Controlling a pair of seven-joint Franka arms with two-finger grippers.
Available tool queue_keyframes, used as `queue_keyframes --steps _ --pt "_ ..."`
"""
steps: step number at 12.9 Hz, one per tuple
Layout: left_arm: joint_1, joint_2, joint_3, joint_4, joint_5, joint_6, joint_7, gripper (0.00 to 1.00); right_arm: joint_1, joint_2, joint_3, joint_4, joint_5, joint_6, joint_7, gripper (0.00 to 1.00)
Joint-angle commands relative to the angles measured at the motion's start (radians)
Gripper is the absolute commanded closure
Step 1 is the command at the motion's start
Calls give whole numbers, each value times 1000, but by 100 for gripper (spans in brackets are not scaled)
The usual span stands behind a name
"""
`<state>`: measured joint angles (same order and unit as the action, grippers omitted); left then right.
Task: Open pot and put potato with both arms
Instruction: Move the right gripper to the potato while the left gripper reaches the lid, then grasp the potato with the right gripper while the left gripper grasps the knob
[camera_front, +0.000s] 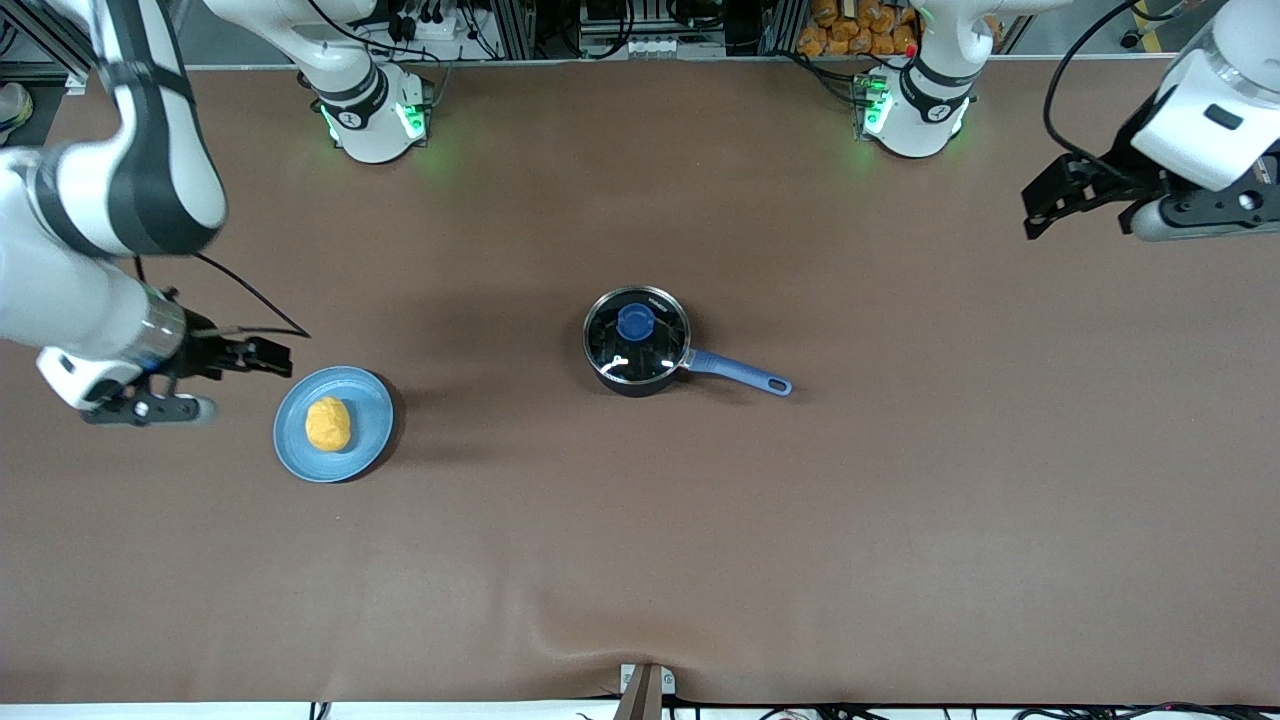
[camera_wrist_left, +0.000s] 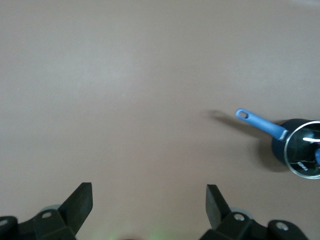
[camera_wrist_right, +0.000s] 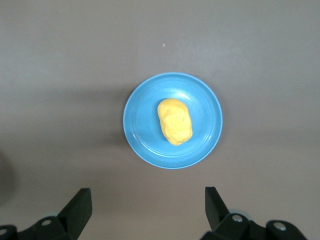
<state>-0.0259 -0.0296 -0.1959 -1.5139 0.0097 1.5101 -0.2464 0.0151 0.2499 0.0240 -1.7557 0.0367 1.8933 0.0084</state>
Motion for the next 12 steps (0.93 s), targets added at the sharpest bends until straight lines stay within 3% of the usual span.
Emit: queue_keyframes --steps 1,4,7,12 --pt "-9 28 -60 47 15 -5 -19 0 6 84 -4 -20 3 73 -22 0" --pt "-74 117 -132 73 23 22 -17 0 17 117 -4 -149 3 271 -34 0" --pt "-170 213 -134 84 23 106 -33 0 10 163 -4 -212 3 412 -120 0" --pt "-389 390 -120 175 26 194 -374 0 0 216 -7 -225 2 503 -191 0"
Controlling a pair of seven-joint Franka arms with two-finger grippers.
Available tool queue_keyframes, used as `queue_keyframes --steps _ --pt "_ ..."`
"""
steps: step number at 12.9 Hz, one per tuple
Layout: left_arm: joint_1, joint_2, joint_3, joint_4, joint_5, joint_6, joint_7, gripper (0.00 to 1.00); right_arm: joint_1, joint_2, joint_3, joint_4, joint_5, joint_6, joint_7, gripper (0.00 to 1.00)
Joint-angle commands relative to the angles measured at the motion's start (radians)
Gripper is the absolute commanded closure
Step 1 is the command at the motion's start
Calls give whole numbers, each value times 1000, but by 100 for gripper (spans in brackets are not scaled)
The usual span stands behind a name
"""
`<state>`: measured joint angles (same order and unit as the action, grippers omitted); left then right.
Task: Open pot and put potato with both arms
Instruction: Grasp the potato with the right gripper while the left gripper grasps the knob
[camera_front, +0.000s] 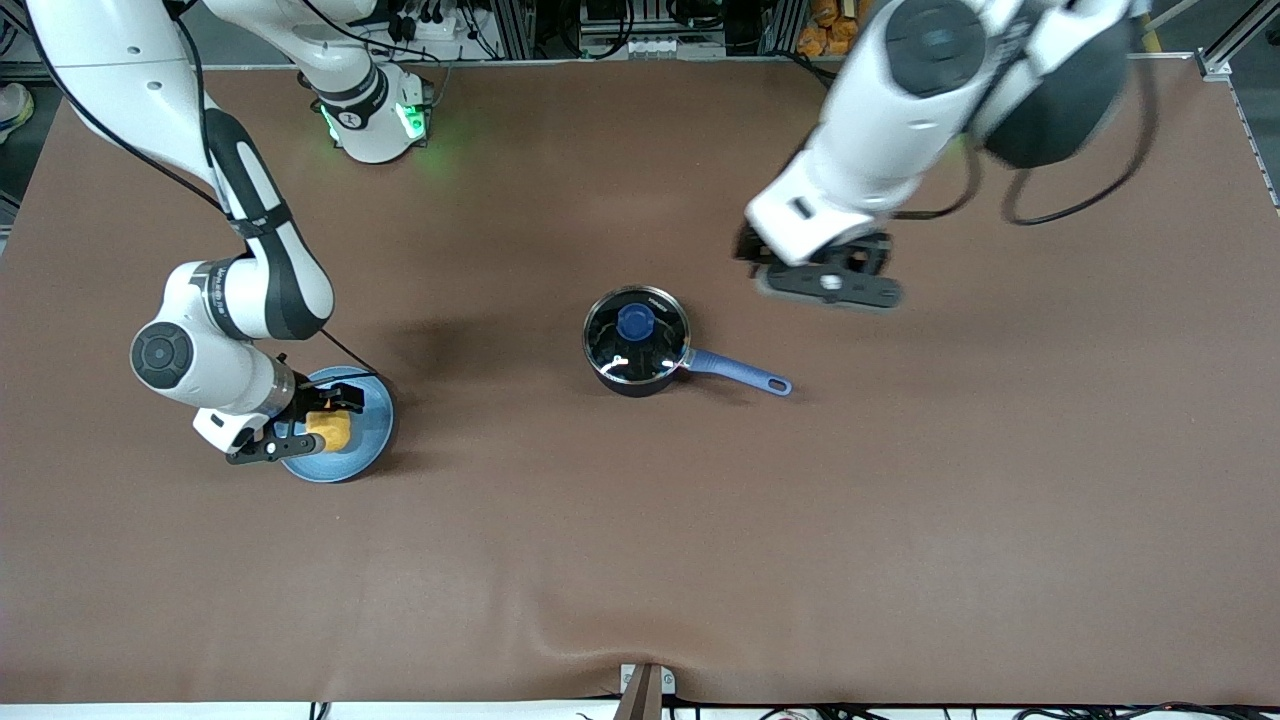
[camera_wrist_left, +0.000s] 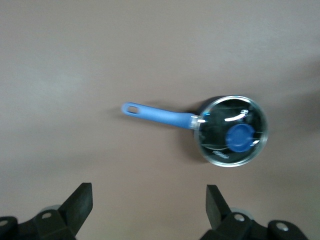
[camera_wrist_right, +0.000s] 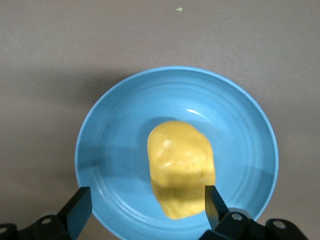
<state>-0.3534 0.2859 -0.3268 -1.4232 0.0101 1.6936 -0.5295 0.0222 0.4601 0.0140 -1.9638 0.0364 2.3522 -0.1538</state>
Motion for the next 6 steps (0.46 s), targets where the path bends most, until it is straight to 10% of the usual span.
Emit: queue_keyframes --steps 1,6 --pt "-84 103 11 90 25 58 -145 0 -7 18 1 -18 0 62 -30 0" --pt "-202 265 18 96 183 239 -224 0 -21 78 -3 -17 -10 147 -44 0"
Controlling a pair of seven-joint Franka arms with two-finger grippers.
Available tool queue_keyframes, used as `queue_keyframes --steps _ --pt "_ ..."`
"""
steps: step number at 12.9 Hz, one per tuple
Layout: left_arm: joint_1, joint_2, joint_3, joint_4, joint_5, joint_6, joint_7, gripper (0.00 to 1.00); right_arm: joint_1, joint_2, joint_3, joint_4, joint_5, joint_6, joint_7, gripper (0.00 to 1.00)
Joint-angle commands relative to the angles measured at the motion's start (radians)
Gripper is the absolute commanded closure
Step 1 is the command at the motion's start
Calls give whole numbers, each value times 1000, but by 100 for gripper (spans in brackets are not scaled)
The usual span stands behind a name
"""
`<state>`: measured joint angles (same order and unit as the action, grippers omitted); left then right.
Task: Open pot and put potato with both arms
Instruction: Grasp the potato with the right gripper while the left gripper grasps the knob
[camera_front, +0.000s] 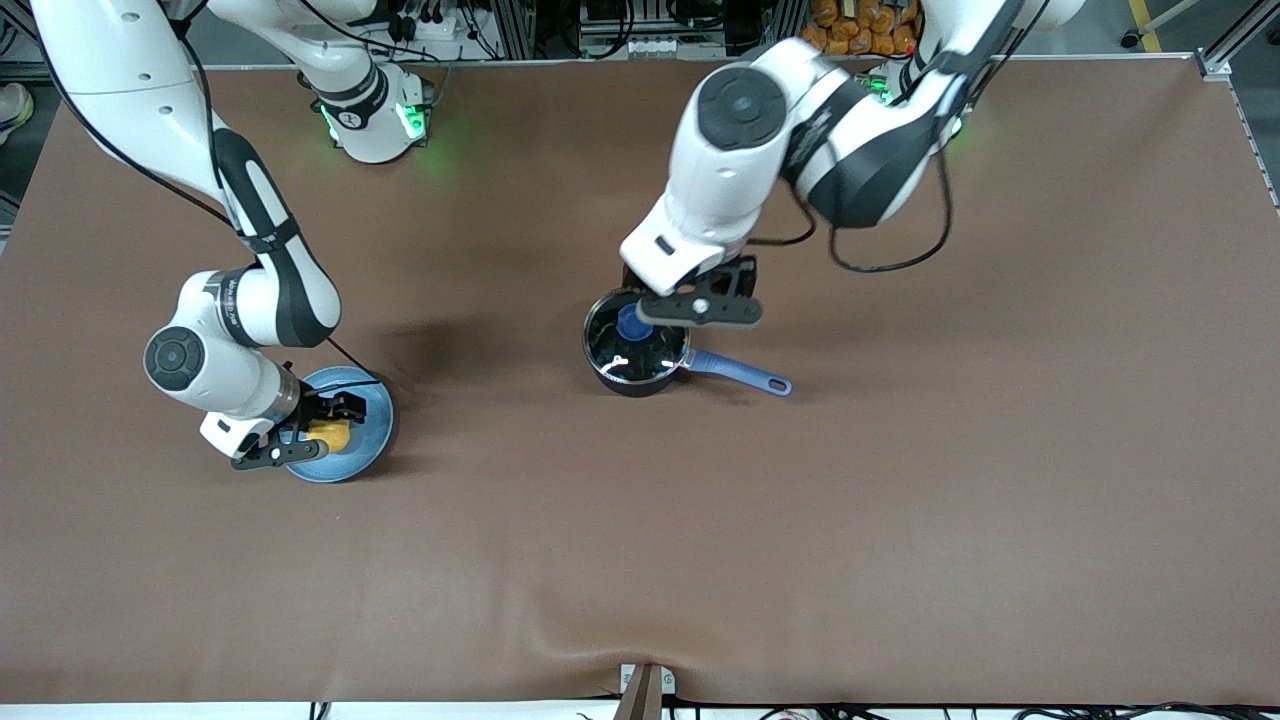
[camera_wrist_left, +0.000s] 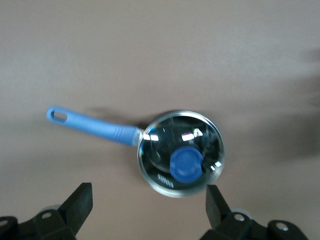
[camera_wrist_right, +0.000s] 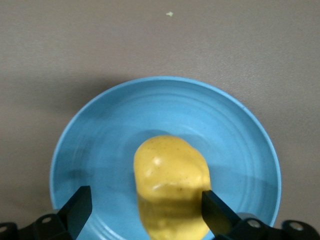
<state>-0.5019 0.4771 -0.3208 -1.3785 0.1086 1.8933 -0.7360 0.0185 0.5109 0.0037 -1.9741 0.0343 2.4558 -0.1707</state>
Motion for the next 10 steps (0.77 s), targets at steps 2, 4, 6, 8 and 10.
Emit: queue_keyframes --steps 2,4,6,8,10 --pt "-61 118 12 52 91 81 -20 0 -32 29 7 -3 -19 45 -35 0" --pt "-89 144 12 49 95 81 -20 0 -38 29 7 -2 -20 42 -33 0" --pt "-98 164 11 42 95 81 -28 0 -41 26 7 0 -19 34 -30 0" --pt "-98 170 11 39 91 89 -42 0 -46 23 7 3 -19 29 -30 0" --pt "-107 172 11 15 94 93 -155 0 -48 24 7 3 -17 31 -30 0"
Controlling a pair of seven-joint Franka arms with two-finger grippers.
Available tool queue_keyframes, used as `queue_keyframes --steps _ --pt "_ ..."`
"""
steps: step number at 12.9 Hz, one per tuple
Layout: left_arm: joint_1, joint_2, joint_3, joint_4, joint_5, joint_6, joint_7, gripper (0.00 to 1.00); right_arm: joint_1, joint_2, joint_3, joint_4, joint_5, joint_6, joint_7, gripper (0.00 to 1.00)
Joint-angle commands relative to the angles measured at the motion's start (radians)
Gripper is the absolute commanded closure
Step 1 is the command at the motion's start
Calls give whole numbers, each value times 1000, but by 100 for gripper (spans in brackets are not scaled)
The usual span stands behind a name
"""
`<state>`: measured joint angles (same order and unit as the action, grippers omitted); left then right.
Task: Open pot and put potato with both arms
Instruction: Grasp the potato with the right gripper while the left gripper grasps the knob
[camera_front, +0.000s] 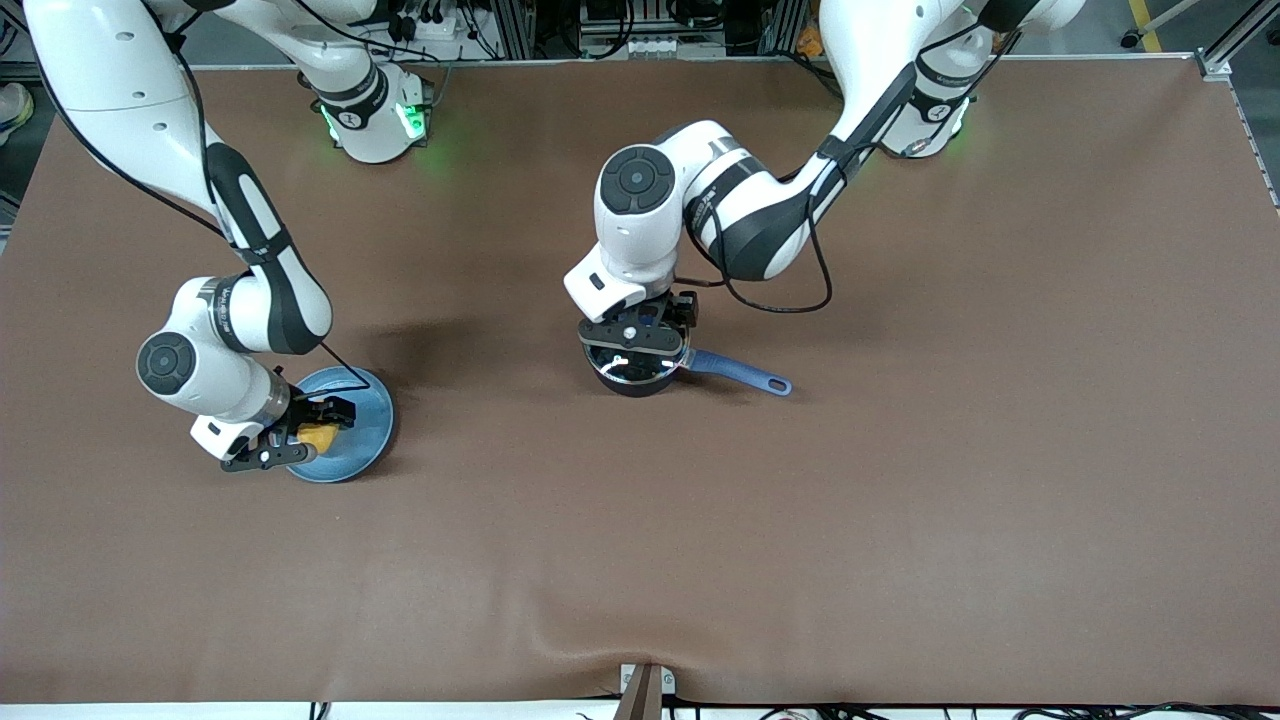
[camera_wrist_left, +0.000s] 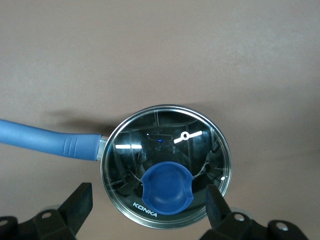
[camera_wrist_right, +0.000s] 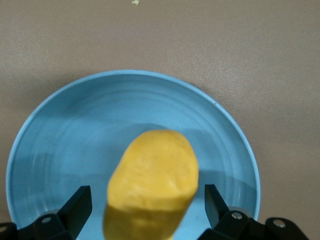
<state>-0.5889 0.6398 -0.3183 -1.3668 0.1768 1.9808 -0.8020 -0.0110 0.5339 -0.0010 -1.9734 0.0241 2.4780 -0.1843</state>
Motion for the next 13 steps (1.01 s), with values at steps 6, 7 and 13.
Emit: queue_keyframes --steps 6,7,13 --pt "-23 18 8 -67 32 96 -155 0 -21 3 13 2 -3 10 -12 46" --pt "-23 18 10 -78 33 110 -155 0 -20 1 13 2 -1 7 -8 66" --pt "-25 18 10 -101 35 118 -140 0 -20 -26 18 86 19 -154 0 100"
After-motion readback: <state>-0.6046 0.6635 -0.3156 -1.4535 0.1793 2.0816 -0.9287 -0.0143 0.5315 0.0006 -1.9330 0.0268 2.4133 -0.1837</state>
